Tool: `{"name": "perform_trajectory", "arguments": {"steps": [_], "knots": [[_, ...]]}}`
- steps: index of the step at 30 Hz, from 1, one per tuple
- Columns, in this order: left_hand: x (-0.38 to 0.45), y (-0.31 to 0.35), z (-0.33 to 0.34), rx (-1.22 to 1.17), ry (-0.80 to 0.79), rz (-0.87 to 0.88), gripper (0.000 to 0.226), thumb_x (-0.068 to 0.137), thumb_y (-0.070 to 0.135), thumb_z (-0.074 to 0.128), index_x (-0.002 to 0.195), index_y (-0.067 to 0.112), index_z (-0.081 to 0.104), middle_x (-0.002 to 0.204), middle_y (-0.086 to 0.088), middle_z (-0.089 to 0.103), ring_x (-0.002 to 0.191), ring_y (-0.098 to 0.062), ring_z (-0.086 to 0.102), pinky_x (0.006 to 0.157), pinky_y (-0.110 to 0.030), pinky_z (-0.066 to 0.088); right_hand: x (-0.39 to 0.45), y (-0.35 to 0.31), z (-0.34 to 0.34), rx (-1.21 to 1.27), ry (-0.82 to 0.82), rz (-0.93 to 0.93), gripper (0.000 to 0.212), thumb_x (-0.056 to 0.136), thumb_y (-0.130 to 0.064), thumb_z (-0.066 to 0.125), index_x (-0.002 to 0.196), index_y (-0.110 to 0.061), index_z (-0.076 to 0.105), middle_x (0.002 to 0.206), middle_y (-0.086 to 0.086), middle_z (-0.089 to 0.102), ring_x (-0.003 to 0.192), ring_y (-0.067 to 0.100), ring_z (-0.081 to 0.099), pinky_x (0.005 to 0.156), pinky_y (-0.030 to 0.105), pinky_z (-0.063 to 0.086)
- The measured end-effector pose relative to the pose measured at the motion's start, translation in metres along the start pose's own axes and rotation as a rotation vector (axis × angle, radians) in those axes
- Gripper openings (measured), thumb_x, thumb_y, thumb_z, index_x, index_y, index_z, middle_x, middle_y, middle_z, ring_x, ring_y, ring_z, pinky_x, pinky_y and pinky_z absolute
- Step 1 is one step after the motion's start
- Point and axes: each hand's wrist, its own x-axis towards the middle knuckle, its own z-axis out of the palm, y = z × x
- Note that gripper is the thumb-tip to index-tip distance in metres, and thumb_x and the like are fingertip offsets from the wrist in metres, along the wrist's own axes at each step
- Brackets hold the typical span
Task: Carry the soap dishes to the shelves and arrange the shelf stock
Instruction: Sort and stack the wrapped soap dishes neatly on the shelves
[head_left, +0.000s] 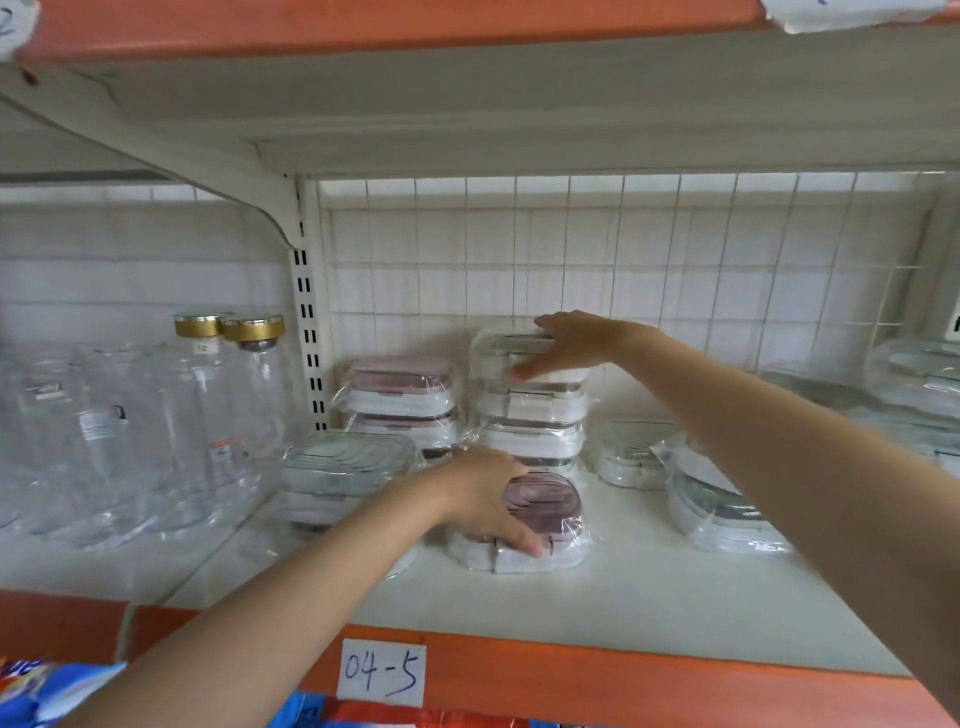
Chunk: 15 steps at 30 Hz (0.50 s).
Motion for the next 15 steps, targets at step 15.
{"name": "perform_trajectory", "arguments": {"steps": [15], "knots": [[0.003,0.019,0.002,0.041,0.051,0.019,0.065,0.069,0.063,0.073,0.113,0.017,0.058,0.105,0.002,0.059,0.097,-0.017,0.055,0.082,-0.031,0.045,-0.123,0.104,-0.009,-0.355,-0.34,0.392,0.112,0.033,-0.092,0.061,0.12,-0.021,0.056,0.126,0.003,0.057,0.114,0.028,0.055,0.102,0.045,0.042]]}}
